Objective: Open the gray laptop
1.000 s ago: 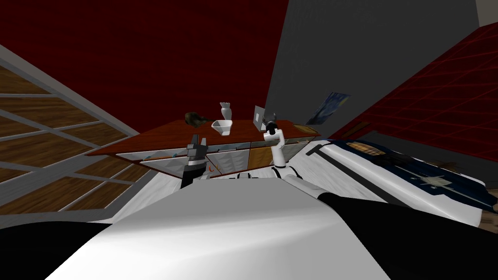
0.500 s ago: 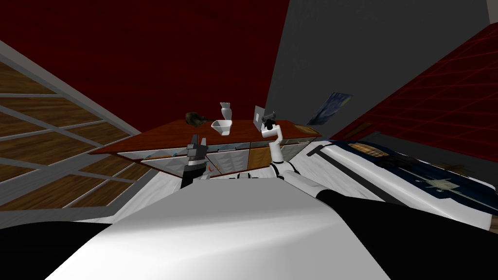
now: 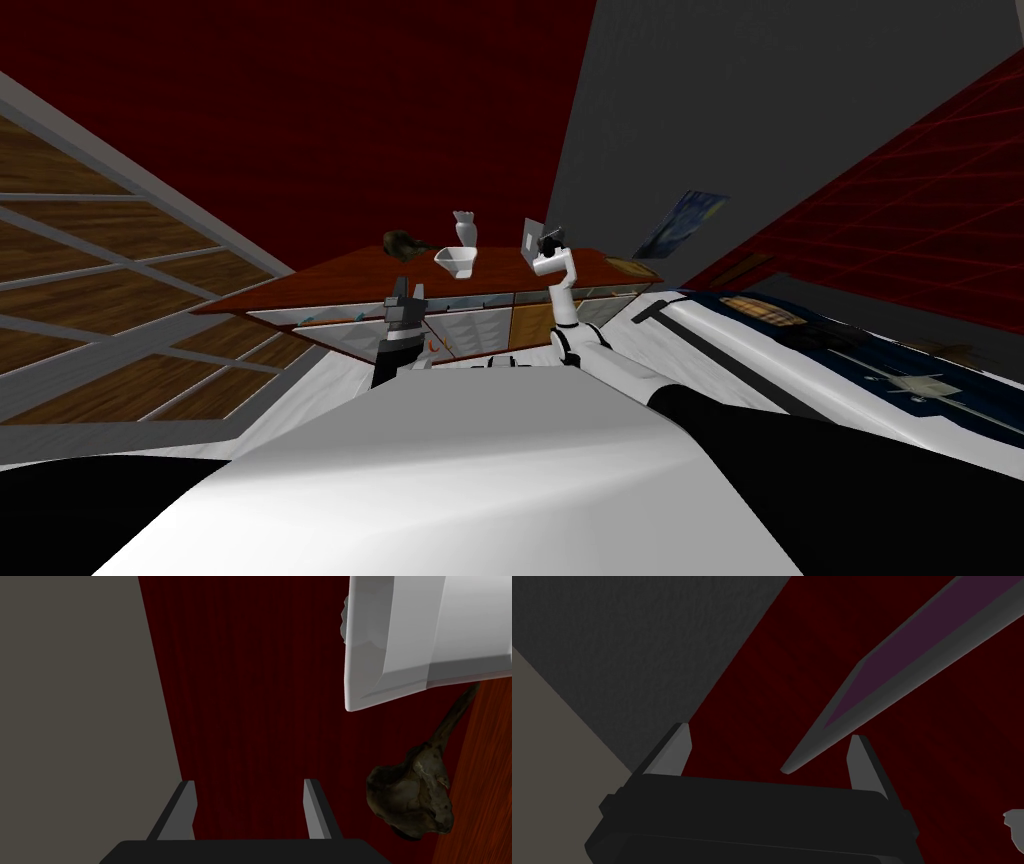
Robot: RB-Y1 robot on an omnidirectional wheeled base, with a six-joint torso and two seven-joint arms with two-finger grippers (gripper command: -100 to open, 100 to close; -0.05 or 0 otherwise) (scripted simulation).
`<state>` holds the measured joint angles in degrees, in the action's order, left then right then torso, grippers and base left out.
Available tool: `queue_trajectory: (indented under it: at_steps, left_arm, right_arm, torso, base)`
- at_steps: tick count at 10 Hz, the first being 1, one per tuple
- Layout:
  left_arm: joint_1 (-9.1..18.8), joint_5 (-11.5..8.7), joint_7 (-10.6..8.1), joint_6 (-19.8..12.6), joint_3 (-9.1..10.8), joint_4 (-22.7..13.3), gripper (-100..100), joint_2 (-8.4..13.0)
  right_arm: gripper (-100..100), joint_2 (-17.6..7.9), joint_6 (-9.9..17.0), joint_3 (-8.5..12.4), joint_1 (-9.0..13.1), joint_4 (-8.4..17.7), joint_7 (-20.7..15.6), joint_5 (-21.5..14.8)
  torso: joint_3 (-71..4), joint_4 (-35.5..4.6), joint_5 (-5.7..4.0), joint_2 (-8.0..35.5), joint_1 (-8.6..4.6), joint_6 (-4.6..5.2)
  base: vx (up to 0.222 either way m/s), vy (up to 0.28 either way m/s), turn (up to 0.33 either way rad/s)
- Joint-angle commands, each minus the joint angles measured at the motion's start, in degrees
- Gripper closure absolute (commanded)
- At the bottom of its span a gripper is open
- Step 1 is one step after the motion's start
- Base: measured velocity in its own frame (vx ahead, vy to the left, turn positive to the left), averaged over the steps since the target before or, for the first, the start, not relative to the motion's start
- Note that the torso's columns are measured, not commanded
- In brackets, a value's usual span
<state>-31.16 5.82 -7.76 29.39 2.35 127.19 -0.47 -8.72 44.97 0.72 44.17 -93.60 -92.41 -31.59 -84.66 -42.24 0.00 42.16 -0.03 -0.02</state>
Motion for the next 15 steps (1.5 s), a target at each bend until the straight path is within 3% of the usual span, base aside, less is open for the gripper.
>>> queue_trajectory:
  at_steps: [1, 3, 4, 7, 9, 12, 13, 15]
  left_arm:
    - [0.0, 0.0, 0.00, 0.0, 0.00, 0.0, 0, 0.0]
    - [0.0, 0.0, 0.00, 0.0, 0.00, 0.0, 0, 0.0]
    - [0.0, 0.0, 0.00, 0.0, 0.00, 0.0, 0, 0.0]
    - [0.0, 0.0, 0.00, 0.0, 0.00, 0.0, 0, 0.0]
    - [0.0, 0.0, 0.00, 0.0, 0.00, 0.0, 0, 0.0]
    - [0.0, 0.0, 0.00, 0.0, 0.00, 0.0, 0, 0.0]
    - [0.0, 0.0, 0.00, 0.0, 0.00, 0.0, 0, 0.0]
    - [0.0, 0.0, 0.00, 0.0, 0.00, 0.0, 0, 0.0]
  right_arm:
    - [-100, 1.0, 4.1, -0.1, 3.0, 2.2, -3.9, -1.3]
    - [-100, 2.3, 7.3, -0.2, 6.0, 4.3, -7.2, -2.5]
    - [-100, 2.3, 7.6, -0.2, 6.0, 4.3, -7.4, -2.5]
    - [-100, 4.6, 11.3, -0.3, 9.2, 6.5, -11.0, -3.8]
    - [-100, 6.5, 12.8, -0.3, 10.5, 7.4, -12.5, -4.3]
    - [-100, 6.0, 12.8, -0.2, 10.5, 7.1, -12.3, -4.2]
    - [100, 6.0, 12.8, -0.2, 10.5, 7.0, -12.4, -4.2]
    - [100, 6.8, 14.0, 2.1, 11.7, 7.4, -9.3, -2.0]
  torso:
    - [0.0, 0.0, -0.02, 0.0, -0.02, 0.04]
    - [0.0, 0.0, -0.01, -0.1, -0.01, 0.00]
    - [-0.1, 0.1, -0.01, -0.1, 0.02, -0.03]
    - [-0.1, 0.1, 0.01, -0.1, 0.06, -0.05]
    - [0.0, 0.0, 0.01, 0.0, 0.06, 0.00]
    - [0.0, 0.0, -0.02, -0.1, -0.07, 0.03]
    - [0.0, 0.0, -0.02, 0.0, -0.01, 0.03]
    - [0.2, -0.1, 0.03, 0.3, -0.08, 0.06]
  base:
    - [0.000, -0.022, 0.016]
    - [0.002, -0.026, 0.027]
    - [0.002, -0.018, 0.017]
    - [0.001, -0.015, 0.016]
    - [0.004, -0.012, 0.018]
    - [0.058, -0.017, 0.014]
    - [0.007, -0.001, 0.012]
    - [0.004, -0.062, -0.040]
